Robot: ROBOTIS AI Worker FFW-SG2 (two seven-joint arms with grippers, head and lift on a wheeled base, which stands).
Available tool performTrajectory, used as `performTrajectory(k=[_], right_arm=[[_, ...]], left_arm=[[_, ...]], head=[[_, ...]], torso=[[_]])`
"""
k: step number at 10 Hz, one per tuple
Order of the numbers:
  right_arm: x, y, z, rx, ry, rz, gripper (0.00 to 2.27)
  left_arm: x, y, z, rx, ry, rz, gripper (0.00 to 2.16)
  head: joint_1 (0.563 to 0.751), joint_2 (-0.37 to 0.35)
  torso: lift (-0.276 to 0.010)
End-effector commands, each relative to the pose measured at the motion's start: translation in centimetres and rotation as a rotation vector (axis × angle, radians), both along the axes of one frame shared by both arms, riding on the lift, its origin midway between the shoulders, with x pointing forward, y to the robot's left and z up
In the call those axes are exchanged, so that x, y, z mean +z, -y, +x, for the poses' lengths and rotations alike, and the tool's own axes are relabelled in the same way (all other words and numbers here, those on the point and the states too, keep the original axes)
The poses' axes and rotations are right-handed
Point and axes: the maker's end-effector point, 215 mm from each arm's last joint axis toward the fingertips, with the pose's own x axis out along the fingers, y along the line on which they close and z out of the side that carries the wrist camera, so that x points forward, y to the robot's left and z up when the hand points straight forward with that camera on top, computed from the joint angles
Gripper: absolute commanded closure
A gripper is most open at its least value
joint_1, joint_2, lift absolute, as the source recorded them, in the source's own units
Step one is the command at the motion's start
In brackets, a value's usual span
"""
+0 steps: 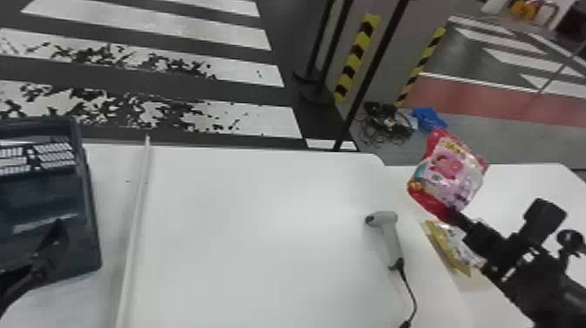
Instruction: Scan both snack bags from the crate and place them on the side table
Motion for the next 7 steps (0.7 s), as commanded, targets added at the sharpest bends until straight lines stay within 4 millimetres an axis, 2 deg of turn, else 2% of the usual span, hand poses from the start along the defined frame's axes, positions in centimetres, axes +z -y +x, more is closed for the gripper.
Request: performTrajectory(k=[1,4,5,6,7], right_arm=[[-1.1,3.1,-0.1,-0.067,-0.002,-0.045,2.25],[-3.3,8.7,-0.6,-0.178,-0.027,-0.099,2.25],[-3.2,10.5,-1.0,-0.210,-0.027,-0.129,2.25],[-3.6,11.9,-1.4,-0.239,-0.033,-0.137,2.25],[-4.0,12.7,-1.8,-0.265,-0.037,-0.146,2.12]], left_arm=[[0.0,0.1,0.0,-0.002,0.000,0.000,0.08],[0.0,0.1,0.0,-0.002,0.000,-0.001,0.08],[0.0,0.2,0.0,-0.006,0.000,-0.001,0.08],[-0.1,0.5,0.1,-0.012,-0.001,-0.001,0.08],[-0.1,0.5,0.1,-0.014,-0.001,-0.002,0.08]], head=[[0.695,-0.350],[0.695,-0.350],[0.695,-0.350],[0.695,-0.350],[0.695,-0.350]], torso=[[-0.095],[-0.095],[-0.095],[-0.095],[-0.095]])
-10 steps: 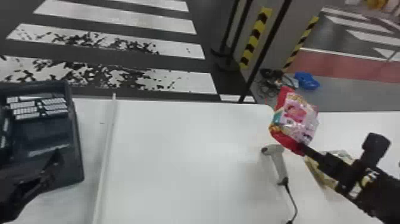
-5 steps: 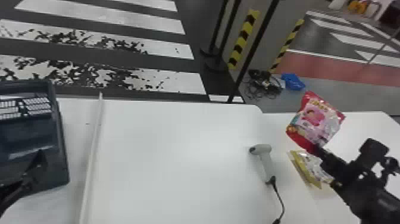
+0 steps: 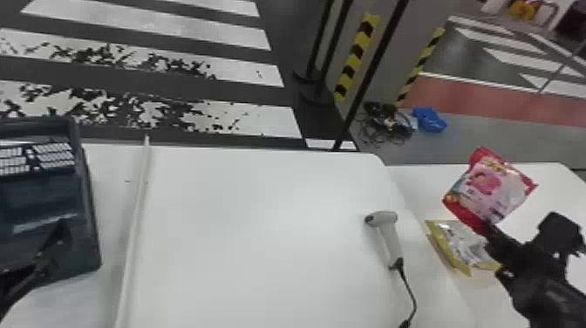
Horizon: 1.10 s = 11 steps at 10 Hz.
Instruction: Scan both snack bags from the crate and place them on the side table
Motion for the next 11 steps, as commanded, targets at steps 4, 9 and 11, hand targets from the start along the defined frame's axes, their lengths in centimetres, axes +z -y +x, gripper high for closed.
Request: performTrajectory(k=[4,9,11], right_arm=[[-0.3,1.6,-0.9,-0.053,0.019,-0.030,0.01],[8.6,-2.2,-0.6,-0.044,0.306,-0.143,0.04],[10.0,-9.2,1.2,0.079,0.335,-0.170,0.02]], left_arm=[[0.0,0.2,0.0,-0.006,0.000,-0.001,0.08],[0.7,0.3,-0.2,-0.008,0.012,0.001,0.08],[0.8,0.3,-0.2,-0.007,0.012,0.002,0.08]], head=[[0.695,-0.350],[0.695,-0.350],[0.695,-0.350]], torso=[[-0.095],[-0.095],[-0.095]])
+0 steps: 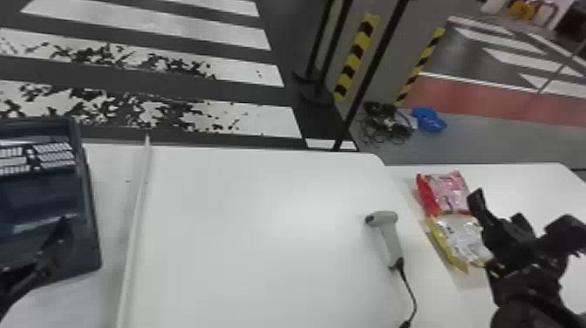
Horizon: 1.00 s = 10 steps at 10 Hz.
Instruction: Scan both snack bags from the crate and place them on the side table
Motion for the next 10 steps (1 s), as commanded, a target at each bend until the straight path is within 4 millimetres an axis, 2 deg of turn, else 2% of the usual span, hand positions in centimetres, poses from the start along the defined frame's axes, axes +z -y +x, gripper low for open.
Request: performTrajectory(k=[1,3,4,5,7,10], right_arm=[[0.2,-6.6,1.3,0.114,-0.008,-0.042,0.02],[0.8,-16.3,2.3,0.256,-0.014,-0.175,0.02],[1.2,-20.5,2.5,0.311,0.006,-0.219,0.02],[0.9,-24.6,2.5,0.367,0.009,-0.235,0.02],[-0.1,-33.0,2.0,0.453,0.018,-0.284,0.02],[-0.8,-41.6,0.5,0.536,0.048,-0.281,0.02]], left_arm=[[0.0,0.0,-0.1,0.001,-0.001,0.000,0.08],[0.0,-0.1,-0.1,0.003,-0.001,0.001,0.08],[-0.1,-0.1,-0.2,0.004,-0.003,0.002,0.08],[-0.1,0.0,-0.2,0.003,-0.003,0.000,0.08],[-0.1,0.0,-0.2,0.004,-0.003,0.001,0.08],[-0.3,0.2,-0.4,0.000,-0.006,0.002,0.08]], head=[[0.695,-0.350],[0.695,-0.350],[0.695,-0.350],[0.695,-0.327],[0.695,-0.217],[0.695,-0.098]], torso=[[-0.095],[-0.095],[-0.095],[-0.095],[-0.095],[-0.095]])
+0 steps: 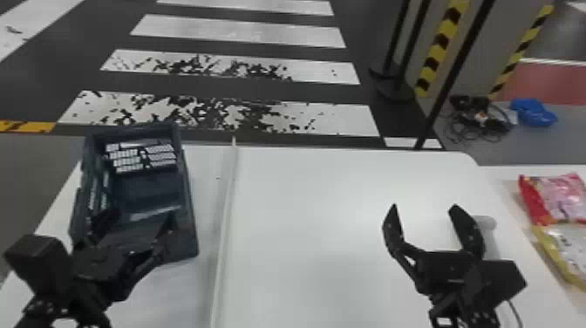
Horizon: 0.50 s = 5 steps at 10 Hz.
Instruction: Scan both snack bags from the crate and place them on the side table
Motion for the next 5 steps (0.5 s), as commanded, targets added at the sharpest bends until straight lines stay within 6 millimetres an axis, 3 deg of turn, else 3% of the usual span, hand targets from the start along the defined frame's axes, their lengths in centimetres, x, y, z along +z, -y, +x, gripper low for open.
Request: performTrajectory(k=[1,3,5], right_arm=[[-0.3,-3.1,-0.8,0.025,-0.001,0.002,0.02],[-0.9,-4.6,-1.3,0.024,-0.022,-0.035,0.01],[-3.3,-5.0,-1.7,0.021,-0.121,-0.082,0.01]], left_arm=[[-0.1,0.2,-0.1,-0.004,-0.002,0.000,0.08],[-0.3,1.2,-0.2,-0.020,-0.005,0.003,0.08],[-0.5,1.4,-0.4,-0.022,-0.009,0.012,0.08]], head=[[0.695,-0.055],[0.695,-0.005],[0.695,0.003]], torso=[[-0.095],[-0.095],[-0.095]])
